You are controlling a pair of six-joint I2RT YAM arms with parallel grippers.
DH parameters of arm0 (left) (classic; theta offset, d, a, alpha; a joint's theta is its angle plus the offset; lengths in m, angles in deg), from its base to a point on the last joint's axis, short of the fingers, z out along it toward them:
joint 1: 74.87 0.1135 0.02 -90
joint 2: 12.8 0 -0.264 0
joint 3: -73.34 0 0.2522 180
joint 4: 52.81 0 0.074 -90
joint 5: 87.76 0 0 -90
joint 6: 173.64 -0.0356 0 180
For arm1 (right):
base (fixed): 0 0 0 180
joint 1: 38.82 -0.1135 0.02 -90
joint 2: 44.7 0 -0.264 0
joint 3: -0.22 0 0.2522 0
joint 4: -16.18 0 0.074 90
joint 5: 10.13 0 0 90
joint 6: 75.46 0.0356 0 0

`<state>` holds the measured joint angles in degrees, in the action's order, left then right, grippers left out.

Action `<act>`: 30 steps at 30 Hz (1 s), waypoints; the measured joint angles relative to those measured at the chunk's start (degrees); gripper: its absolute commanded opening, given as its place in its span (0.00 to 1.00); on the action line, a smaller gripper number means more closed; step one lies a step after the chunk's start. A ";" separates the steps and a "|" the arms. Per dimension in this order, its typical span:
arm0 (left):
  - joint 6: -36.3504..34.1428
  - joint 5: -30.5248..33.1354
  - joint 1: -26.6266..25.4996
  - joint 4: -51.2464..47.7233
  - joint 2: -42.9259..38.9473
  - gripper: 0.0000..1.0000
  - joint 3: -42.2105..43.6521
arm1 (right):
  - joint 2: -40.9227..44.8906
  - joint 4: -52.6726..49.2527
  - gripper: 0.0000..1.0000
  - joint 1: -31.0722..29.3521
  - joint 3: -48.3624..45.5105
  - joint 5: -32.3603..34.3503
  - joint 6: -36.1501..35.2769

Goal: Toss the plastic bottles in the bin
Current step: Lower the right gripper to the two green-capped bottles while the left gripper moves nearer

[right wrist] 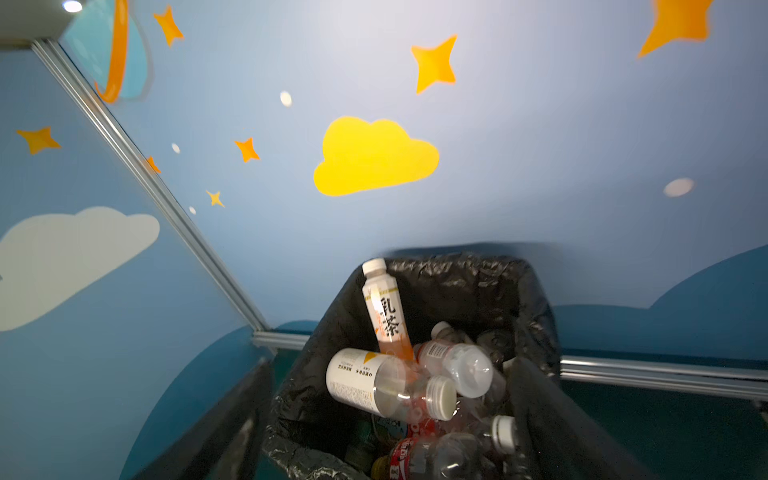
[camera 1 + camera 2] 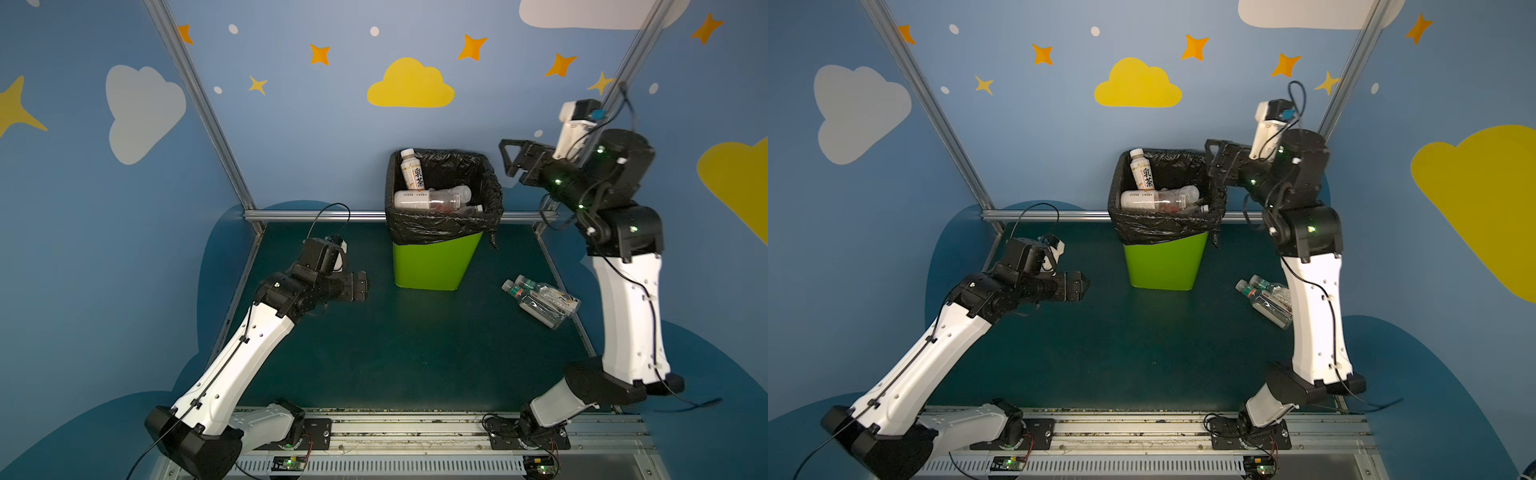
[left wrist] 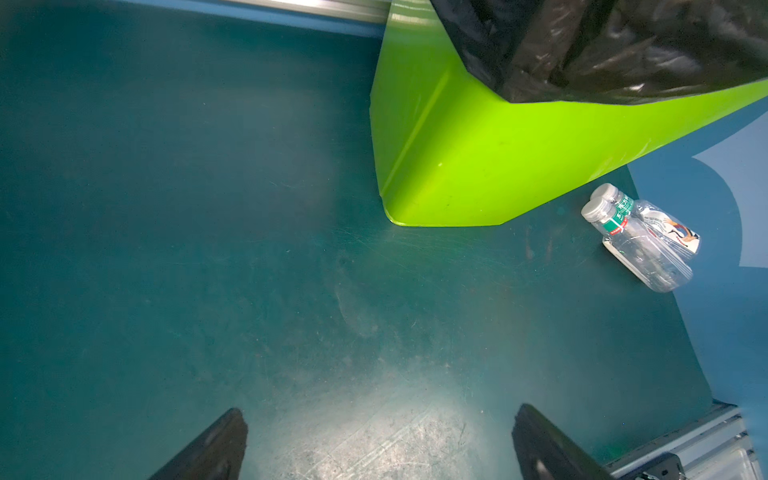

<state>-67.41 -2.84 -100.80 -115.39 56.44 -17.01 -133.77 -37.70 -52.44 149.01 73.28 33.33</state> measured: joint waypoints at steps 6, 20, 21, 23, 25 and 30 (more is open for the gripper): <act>2.62 -1.53 -3.17 2.32 2.21 1.00 0.44 | 6.91 -9.62 0.82 10.25 -3.76 1.55 -1.81; 5.18 -5.35 -18.47 9.86 17.55 1.00 0.17 | 6.71 -27.15 0.89 37.48 -36.65 1.36 -7.30; 5.29 -6.03 -18.47 10.14 18.08 1.00 -0.26 | 6.43 -26.82 0.89 37.70 -38.23 1.51 -7.28; 5.46 -7.13 -18.49 10.60 18.80 1.00 -1.46 | 5.01 -25.86 0.89 38.03 -40.96 2.10 -7.28; 5.42 -7.87 -18.49 10.97 19.08 1.00 -2.58 | 2.82 -24.74 0.89 38.18 -42.10 2.64 -7.30; 4.94 -8.66 -18.49 11.04 19.08 1.00 -3.34 | -4.17 -20.98 0.82 38.18 -41.92 4.00 -7.96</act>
<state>-62.47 -11.49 -119.29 -104.35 75.52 -20.36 -137.95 -58.68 -14.26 107.08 77.28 25.37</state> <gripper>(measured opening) 0.998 0.865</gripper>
